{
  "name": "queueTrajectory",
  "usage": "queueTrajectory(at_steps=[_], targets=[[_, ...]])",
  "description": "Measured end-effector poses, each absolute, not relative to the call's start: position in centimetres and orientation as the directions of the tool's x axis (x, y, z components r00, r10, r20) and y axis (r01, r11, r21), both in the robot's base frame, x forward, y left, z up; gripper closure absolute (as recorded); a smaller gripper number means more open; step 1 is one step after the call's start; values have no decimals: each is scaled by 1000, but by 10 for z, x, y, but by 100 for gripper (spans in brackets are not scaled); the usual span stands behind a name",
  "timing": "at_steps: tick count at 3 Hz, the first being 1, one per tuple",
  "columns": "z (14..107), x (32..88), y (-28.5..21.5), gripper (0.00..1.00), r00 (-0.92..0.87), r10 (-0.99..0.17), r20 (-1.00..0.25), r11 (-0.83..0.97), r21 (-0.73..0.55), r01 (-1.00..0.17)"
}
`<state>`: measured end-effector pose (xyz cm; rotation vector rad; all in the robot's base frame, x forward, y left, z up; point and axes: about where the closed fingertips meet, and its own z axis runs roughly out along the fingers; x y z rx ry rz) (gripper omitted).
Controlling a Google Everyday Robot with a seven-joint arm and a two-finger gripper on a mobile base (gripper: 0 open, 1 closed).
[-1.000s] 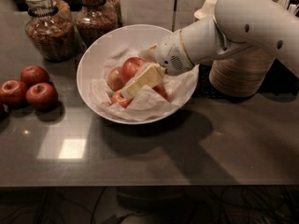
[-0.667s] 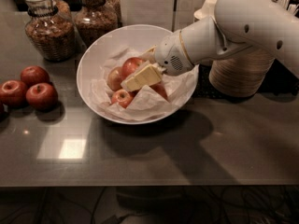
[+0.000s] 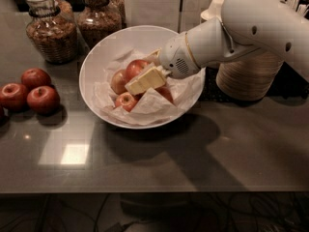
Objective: Pick apple from white bowl
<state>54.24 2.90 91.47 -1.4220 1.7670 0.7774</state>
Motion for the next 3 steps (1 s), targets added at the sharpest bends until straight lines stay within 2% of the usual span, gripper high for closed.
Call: queueTrajectory(at_steps=[1,3], targets=[[926,540,32,100,-97,-544,-834,186,-7,-982],[1040,527,27,100,135,-533,-835,97,-219,-971]])
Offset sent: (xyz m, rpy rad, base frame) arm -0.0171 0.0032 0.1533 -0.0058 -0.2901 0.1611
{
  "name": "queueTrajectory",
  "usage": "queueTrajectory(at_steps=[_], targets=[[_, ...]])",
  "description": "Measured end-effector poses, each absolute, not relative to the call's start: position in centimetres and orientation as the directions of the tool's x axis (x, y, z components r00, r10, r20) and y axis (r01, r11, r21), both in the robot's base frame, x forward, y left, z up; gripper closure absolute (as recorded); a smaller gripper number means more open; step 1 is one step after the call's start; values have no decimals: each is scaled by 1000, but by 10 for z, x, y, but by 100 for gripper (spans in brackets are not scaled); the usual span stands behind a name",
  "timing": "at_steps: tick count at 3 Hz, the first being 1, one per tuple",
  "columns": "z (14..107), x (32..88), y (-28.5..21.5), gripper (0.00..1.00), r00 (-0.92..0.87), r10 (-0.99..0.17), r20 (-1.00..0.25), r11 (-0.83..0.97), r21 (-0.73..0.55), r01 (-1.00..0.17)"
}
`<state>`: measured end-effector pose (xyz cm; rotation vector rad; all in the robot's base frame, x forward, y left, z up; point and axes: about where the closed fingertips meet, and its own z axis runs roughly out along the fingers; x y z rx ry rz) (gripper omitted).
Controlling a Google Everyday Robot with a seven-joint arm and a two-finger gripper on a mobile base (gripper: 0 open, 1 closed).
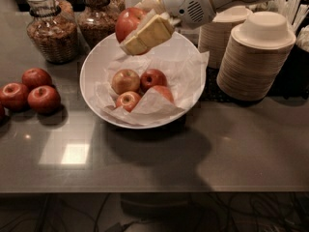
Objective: Pick apple from white bowl
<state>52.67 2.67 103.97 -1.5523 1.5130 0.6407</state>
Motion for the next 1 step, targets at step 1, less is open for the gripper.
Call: queueTrajectory(at_steps=[1], targets=[[1040,527,27,100,135,-533,-835,97,-219,-971]])
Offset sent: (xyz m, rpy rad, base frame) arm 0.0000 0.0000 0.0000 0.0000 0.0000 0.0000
